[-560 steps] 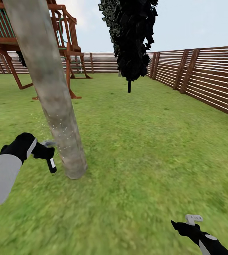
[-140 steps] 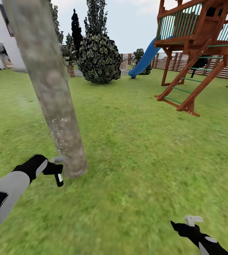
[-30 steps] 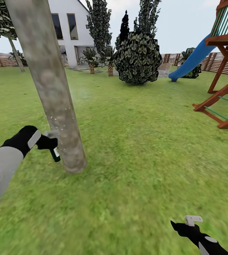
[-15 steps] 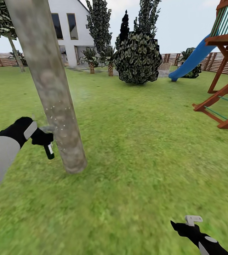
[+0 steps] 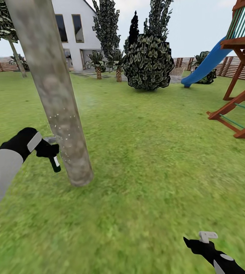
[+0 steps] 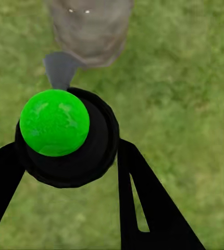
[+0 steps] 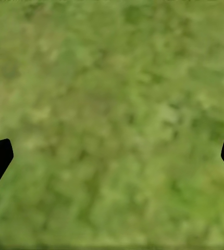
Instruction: In the garden, pick up the pesticide atomizer on the floor and spray pesticide onto both trees until each tree trunk is fully covered.
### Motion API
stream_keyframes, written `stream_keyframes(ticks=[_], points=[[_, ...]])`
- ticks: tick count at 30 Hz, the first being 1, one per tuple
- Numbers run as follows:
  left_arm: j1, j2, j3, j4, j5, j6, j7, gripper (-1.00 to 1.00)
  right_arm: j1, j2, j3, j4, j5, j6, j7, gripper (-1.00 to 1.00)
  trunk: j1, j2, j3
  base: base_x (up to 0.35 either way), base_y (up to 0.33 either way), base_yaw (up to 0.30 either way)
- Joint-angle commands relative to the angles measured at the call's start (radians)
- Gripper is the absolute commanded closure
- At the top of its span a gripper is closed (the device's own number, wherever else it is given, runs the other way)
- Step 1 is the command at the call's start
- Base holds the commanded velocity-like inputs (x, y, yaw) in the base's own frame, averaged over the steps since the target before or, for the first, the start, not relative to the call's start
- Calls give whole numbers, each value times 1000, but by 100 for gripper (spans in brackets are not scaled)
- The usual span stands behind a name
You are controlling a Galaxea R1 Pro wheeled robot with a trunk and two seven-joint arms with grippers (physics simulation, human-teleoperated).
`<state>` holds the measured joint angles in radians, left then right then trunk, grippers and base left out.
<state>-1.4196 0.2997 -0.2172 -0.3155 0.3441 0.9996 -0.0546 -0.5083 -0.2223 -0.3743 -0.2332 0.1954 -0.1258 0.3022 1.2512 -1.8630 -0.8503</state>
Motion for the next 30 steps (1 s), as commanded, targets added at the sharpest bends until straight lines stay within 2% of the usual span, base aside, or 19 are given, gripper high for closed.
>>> stream_keyframes(ticks=[1, 2, 6, 8, 11, 13, 17, 18, 20, 23, 30], points=[[20, 1, 0, 7, 0, -7, -2, 100, 0, 0, 0, 0, 1, 0, 0, -100, 0, 0, 0, 0, 0, 0], [59, 0, 0, 7, 2, -17, -3, 100, -1, 1, 0, 0, 1, 0, 0, -100, 0, 0, 0, 0, 0, 0], [199, -6, 1, 9, 4, -174, -2, 100, 0, 1, 1, 1, 1, 0, 0, -100, 0, 0, 0, 0, 0, 0], [249, -8, 1, 9, 18, -213, -2, 100, 0, 1, 1, 1, 1, 0, 0, -100, 0, 0, 0, 0, 0, 0], [290, -9, 0, 9, 39, -295, 10, 100, 0, 1, 1, 2, 1, 0, 0, -100, 0, 0, 0, 0, 0, 0], [325, -9, 0, 8, 41, -317, 14, 100, 0, 4, 2, 1, 2, 0, 0, -100, 0, 0, 0, 0, 0, 0], [354, -9, -1, 9, 42, -323, 4, 100, 0, 3, 1, 17, 1, 0, 0, -100, 0, 0, 0, 0, 0, 0], [404, -9, 0, 2, 44, -333, 2, 100, 0, 1, 0, 22, 0, -5, 0, -100, 0, 0, 0, 0, 0, 0], [453, -10, -1, 6, 45, -391, 3, 100, 0, -1, 0, 24, 0, -22, 0, -100, 0, 0, 0, 26, -89, 0], [486, -14, -1, 8, 46, -425, 4, 100, 0, 0, 0, 25, -1, -28, 0, -100, 0, 0, 0, 104, -234, 0], [494, -74, -1, 9, 42, -435, 14, 100, 0, 6, 1, 27, -1, -29, 0, -100, 0, 0, 0, 150, -258, 86]])
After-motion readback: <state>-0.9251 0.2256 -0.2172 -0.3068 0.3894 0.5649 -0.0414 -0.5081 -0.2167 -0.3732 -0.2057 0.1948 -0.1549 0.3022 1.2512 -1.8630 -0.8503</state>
